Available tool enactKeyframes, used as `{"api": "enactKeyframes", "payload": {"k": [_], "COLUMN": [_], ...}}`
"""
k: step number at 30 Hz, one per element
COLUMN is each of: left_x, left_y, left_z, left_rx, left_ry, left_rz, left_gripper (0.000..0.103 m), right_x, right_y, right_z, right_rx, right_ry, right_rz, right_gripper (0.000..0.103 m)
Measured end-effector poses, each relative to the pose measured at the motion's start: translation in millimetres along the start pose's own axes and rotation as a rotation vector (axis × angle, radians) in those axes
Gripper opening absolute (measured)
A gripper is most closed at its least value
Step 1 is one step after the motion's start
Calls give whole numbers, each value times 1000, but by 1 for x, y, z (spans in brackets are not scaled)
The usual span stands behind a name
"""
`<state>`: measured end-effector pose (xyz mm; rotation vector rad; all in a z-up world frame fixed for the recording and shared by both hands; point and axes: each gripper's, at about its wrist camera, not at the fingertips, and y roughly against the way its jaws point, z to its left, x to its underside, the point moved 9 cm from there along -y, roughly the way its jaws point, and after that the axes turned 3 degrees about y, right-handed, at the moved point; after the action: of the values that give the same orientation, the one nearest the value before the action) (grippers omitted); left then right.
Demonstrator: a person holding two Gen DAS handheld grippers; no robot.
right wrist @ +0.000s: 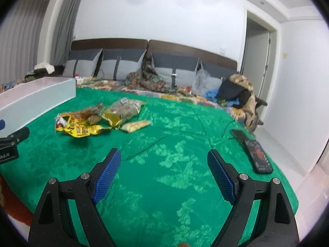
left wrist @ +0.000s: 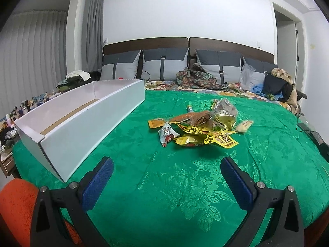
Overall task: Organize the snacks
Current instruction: 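Move both tools toward the pile of snack packets on the bed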
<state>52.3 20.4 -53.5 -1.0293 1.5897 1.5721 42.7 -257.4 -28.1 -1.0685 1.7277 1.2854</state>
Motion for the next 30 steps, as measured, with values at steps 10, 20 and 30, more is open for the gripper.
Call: {"api": "enactKeyframes", "payload": {"k": [10, 20, 30], "left_x": [9, 12, 12], "left_y": [-6, -9, -12], "left_z": [-6, -10, -3], "left_rx": [10, 24, 15], "left_ry": [-36, -55, -37], "left_rz": [13, 18, 20], "left_gripper": [103, 103, 103], "right_x": [-1, 5, 5], "right_y": [-4, -9, -9], "right_z": [16, 20, 26], "right_rx": [-27, -35, -40], "right_ry": [56, 71, 97], "right_rz": [-9, 13, 11], "right_gripper": [88, 88, 88]}}
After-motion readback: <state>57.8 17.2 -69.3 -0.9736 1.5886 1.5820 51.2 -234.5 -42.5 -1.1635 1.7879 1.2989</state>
